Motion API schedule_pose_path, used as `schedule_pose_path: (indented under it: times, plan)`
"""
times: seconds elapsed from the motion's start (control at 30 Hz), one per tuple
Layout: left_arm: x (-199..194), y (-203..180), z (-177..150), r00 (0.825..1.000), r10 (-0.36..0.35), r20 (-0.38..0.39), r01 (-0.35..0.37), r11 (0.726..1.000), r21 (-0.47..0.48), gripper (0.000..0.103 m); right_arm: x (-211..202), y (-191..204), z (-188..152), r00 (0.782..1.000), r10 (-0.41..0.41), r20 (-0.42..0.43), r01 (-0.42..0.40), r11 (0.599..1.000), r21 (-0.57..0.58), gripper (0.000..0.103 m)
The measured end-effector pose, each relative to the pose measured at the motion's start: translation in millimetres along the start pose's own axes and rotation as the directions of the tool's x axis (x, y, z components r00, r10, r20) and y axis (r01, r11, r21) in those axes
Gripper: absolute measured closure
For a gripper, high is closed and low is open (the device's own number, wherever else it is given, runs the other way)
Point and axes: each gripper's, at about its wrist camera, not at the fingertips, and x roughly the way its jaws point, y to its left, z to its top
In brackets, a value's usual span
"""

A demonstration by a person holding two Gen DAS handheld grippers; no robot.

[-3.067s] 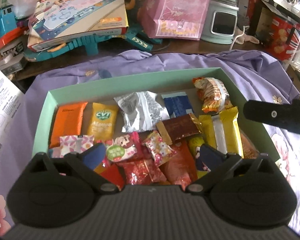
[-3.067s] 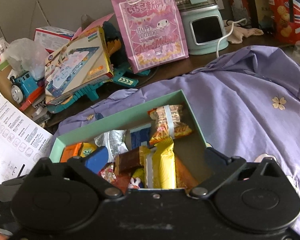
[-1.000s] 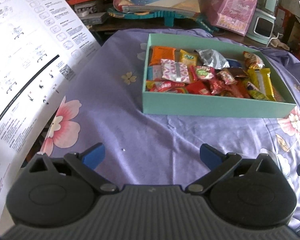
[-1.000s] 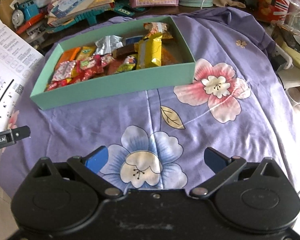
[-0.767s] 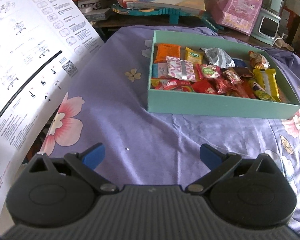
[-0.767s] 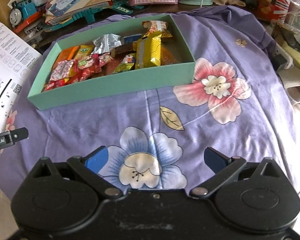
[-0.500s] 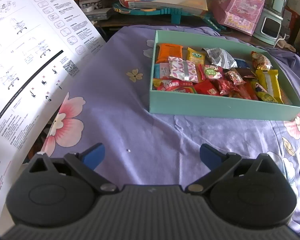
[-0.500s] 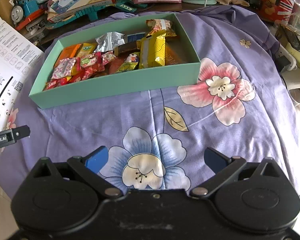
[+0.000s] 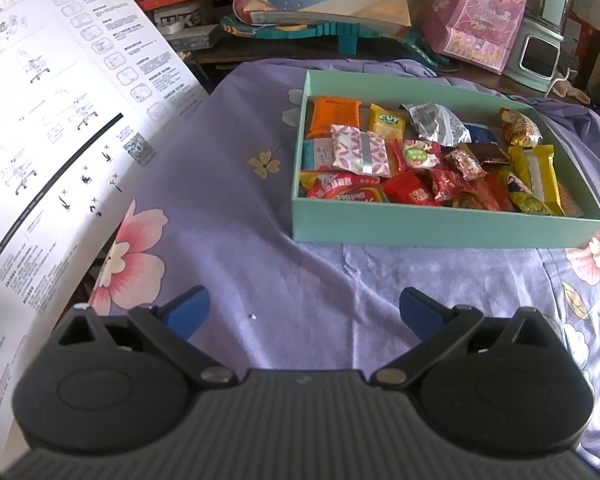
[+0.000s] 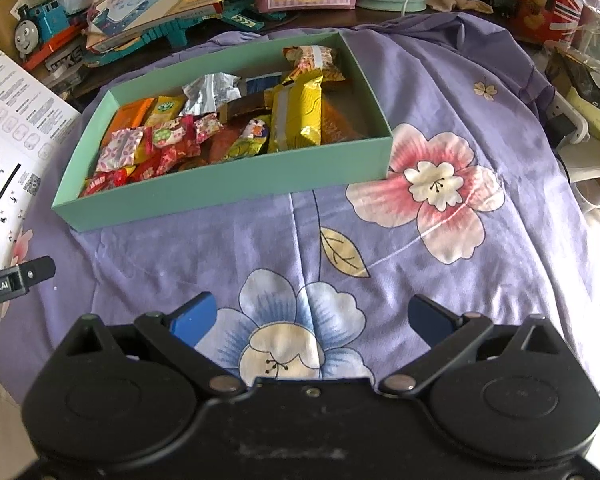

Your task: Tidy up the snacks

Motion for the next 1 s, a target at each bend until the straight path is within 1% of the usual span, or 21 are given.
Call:
schedule_pose_path:
  times: [0.33, 0.83, 1.0]
  plan:
    - [-4, -4, 6, 1.000, 0.002, 0.018, -0.003, 1.000, 0.011, 0.000, -2, -5, 15, 1.000, -0.002, 0.024, 0.002, 1.000, 0.002, 0.000]
    - [-4, -6, 11, 1.000, 0.006, 0.021, -0.006, 1.000, 0.021, 0.000, -2, -5, 16, 1.000, -0.005, 0.027, 0.004, 1.000, 0.006, 0.000]
    - [-2, -8, 12, 1.000, -0.015, 0.007, 0.014, 1.000, 0.025, 0.000, -1, -5, 16, 1.000, -0.004, 0.026, 0.004, 1.000, 0.004, 0.000]
